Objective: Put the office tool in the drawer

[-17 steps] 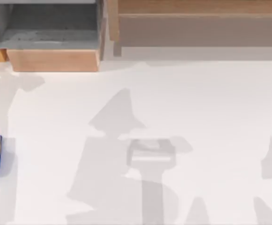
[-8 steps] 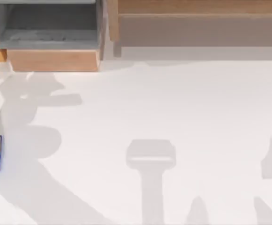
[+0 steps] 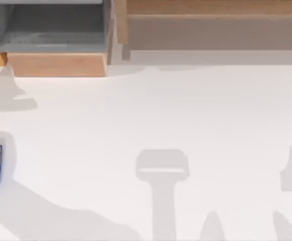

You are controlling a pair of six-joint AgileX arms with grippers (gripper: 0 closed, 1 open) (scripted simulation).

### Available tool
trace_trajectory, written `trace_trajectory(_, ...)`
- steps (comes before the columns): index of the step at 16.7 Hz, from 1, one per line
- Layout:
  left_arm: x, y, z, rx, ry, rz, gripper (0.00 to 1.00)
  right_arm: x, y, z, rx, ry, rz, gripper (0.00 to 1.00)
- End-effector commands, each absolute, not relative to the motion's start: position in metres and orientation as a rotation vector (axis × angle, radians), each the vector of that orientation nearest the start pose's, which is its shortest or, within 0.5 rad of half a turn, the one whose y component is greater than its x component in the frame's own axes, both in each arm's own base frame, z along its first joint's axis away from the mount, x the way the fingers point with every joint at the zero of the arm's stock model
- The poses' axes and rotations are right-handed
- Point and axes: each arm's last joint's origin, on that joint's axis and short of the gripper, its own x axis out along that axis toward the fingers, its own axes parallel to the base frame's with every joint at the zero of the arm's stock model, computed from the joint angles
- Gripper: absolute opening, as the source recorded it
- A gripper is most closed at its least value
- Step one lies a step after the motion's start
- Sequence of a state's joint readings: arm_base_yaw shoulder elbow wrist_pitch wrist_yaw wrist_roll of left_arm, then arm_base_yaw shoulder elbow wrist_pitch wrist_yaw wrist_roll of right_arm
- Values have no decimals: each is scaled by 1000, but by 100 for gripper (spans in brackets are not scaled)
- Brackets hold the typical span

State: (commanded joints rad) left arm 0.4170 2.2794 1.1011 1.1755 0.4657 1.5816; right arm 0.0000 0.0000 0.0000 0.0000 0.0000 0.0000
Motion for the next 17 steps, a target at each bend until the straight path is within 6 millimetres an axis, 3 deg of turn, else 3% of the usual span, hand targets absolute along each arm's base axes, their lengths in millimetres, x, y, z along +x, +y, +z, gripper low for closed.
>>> trace_trajectory(7,409,169,96,1570,-18,-19,100,106,-1,160,0,0,0,100)
trace_trajectory(13,431,171,95,1571,-16,-16,100,106,-1,160,0,0,0,100)
trace_trajectory(17,433,171,95,1571,-16,-16,100,106,-1,160,0,0,0,100)
